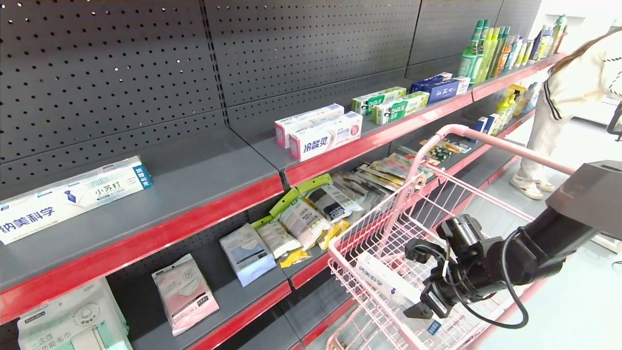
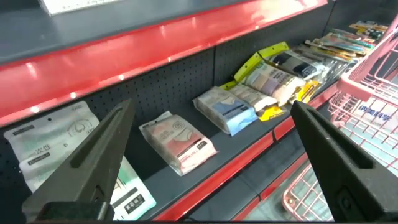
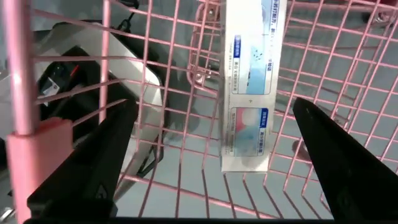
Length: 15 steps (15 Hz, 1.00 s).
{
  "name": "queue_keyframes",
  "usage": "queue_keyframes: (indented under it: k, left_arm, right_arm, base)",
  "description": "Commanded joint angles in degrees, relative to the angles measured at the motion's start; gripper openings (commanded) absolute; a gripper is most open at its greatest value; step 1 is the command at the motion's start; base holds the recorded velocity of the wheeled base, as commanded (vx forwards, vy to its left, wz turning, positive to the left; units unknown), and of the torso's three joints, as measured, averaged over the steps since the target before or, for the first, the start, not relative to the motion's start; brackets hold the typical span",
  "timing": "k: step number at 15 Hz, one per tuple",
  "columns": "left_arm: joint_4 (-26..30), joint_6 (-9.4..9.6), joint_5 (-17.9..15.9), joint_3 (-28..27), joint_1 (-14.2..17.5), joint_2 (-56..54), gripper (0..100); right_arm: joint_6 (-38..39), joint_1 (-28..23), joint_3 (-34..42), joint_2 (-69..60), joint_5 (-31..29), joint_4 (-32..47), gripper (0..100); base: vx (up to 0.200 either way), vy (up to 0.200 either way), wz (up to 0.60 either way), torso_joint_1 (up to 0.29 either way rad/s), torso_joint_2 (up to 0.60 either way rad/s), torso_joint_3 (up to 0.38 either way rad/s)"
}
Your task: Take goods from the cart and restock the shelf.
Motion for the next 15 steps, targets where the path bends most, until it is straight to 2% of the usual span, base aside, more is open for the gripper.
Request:
queue_keyframes:
  k: [1,15]
  left_arm:
    - [-0.04,0.02,0.00,0.00,-0.01,0.07,100]
    - [-0.04,0.02,0.00,0.00,-0.01,0.07,100]
  right_arm:
    - [0.04,-0.05,0.35,1.22,0.03,-0.41,100]
    - [-0.75,-1.63,-6.33,9.13,-2.16,-0.85,100]
  base:
    - [0.000,0.000,0.00,-0.119,0.27,0.154]
    - [0.000,0.000,0.00,-0.007,0.02,0.009]
